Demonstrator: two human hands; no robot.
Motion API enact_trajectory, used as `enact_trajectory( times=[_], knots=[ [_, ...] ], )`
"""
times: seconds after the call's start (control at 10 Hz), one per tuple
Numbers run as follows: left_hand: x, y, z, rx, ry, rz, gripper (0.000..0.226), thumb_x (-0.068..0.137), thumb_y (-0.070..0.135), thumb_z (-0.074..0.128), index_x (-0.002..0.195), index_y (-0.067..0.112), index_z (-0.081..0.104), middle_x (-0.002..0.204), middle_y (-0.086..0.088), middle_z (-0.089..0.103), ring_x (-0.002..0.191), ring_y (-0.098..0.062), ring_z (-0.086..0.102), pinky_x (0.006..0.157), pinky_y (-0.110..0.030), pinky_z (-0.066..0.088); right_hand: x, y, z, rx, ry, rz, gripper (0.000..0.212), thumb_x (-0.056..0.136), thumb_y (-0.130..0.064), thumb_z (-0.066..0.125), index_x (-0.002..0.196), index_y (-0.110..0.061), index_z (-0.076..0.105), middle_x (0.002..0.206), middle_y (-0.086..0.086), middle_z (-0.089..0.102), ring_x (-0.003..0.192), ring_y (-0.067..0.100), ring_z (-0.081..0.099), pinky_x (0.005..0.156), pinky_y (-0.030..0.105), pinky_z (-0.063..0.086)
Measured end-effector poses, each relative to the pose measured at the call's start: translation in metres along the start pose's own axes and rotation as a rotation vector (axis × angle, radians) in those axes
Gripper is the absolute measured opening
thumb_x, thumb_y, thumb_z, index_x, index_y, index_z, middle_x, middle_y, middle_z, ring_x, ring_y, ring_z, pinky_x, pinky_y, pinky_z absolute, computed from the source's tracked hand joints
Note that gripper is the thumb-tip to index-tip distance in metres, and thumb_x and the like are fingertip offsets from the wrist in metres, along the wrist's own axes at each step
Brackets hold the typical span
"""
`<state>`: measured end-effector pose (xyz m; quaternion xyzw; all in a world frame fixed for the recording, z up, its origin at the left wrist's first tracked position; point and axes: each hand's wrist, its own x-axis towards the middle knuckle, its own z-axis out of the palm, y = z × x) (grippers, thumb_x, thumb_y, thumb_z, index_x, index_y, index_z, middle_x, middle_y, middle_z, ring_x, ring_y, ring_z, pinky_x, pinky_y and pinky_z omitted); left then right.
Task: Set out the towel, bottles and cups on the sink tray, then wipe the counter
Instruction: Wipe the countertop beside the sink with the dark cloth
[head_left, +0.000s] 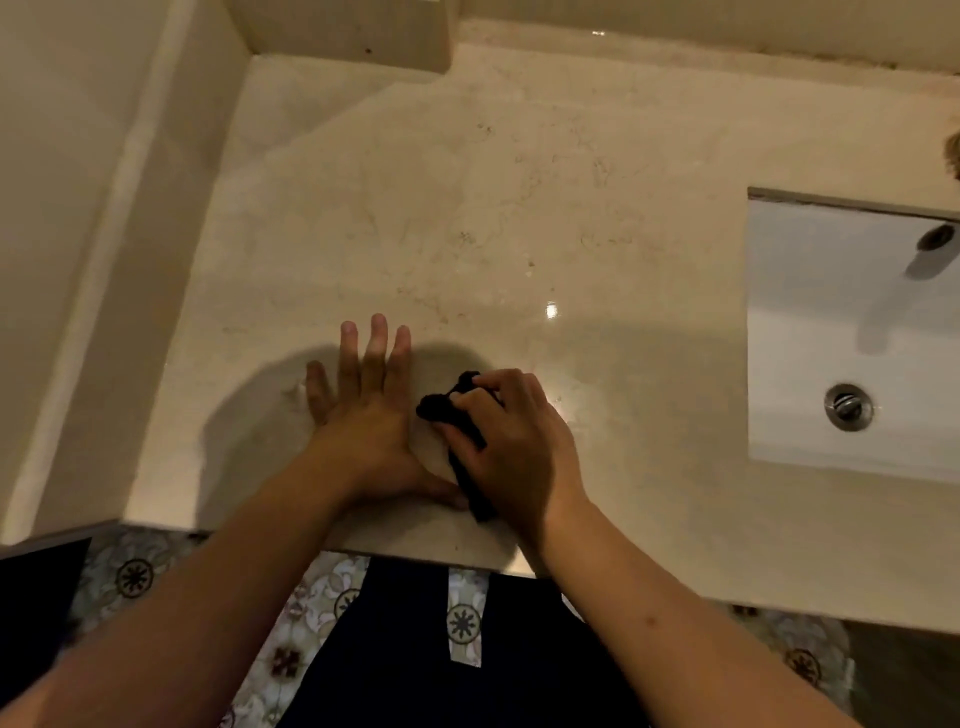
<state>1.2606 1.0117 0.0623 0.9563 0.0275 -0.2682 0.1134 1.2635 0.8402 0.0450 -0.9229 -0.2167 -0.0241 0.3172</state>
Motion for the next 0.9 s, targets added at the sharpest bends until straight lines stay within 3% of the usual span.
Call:
enact_trajectory(
  times=[0.2,0.3,0.4,0.5,0.7,0.8,0.9],
  knots=[
    [-0.001,0.001,0.001,0.026,0.035,-0.008,0.173,0.016,0.106,0.048,0.151,0.026,-0.024,0.160,0.003,-0.032,0.141,-0.024,-0.040,0.114,-0.065,-0.012,-0.020,0.060,-0.037,-0.039,0.018,-0.042,0.028,0.091,-0.037,0.072,0.098,-0.011,0.075,0.096,0.009,0.065,0.084,0.030,0.056,0.064,0.042,0.046],
    [-0.002,0.002,0.000,0.013,0.036,-0.029,0.175,0.011,0.105,0.050,0.151,0.029,-0.024,0.160,0.004,-0.033,0.141,-0.021,-0.041,0.115,-0.061,-0.015,-0.027,0.095,-0.066,-0.113,0.016,0.084,0.029,0.094,-0.041,0.066,0.100,-0.014,0.072,0.097,0.006,0.064,0.086,0.025,0.051,0.066,0.042,0.044],
    [-0.003,0.005,-0.003,-0.027,0.037,-0.048,0.178,0.009,0.101,0.056,0.152,0.030,-0.021,0.161,0.004,-0.032,0.142,-0.019,-0.040,0.115,-0.059,-0.016,-0.030,0.121,-0.089,-0.225,0.054,0.263,0.034,0.093,-0.045,0.066,0.106,-0.014,0.069,0.108,0.011,0.062,0.097,0.030,0.052,0.077,0.045,0.048],
    [-0.009,0.011,-0.006,0.023,0.013,-0.052,0.170,0.020,0.100,0.060,0.153,0.028,-0.018,0.162,0.002,-0.028,0.145,-0.022,-0.033,0.117,-0.057,-0.010,-0.032,0.130,-0.102,-0.286,0.051,0.300,0.034,0.093,-0.048,0.062,0.111,-0.019,0.066,0.116,0.011,0.060,0.102,0.035,0.050,0.081,0.046,0.042],
    [-0.051,0.032,0.006,-0.020,0.118,0.036,0.116,0.064,0.075,0.071,0.155,0.032,0.013,0.165,0.002,0.009,0.151,-0.019,-0.002,0.120,-0.050,0.007,-0.033,0.129,-0.126,-0.223,-0.161,0.271,0.045,0.094,-0.055,0.055,0.133,-0.031,0.054,0.132,0.007,0.052,0.122,0.032,0.041,0.094,0.052,0.040],
    [-0.074,0.043,0.008,-0.148,0.122,0.026,0.103,0.067,0.077,0.066,0.151,0.039,0.020,0.158,0.010,0.030,0.147,-0.016,0.018,0.115,-0.045,0.022,-0.040,0.124,-0.150,-0.110,-0.227,0.277,0.056,0.092,-0.049,0.061,0.142,-0.028,0.047,0.135,0.007,0.050,0.124,0.029,0.043,0.099,0.049,0.044],
    [-0.096,0.050,-0.002,-0.225,0.123,0.043,0.091,0.068,0.078,0.061,0.147,0.044,0.030,0.147,0.017,0.045,0.134,-0.011,0.039,0.105,-0.039,0.034,-0.051,0.111,-0.176,0.041,-0.174,0.299,0.049,0.094,-0.043,0.062,0.138,-0.029,0.049,0.126,0.000,0.054,0.113,0.020,0.053,0.086,0.034,0.046]
  ],
)
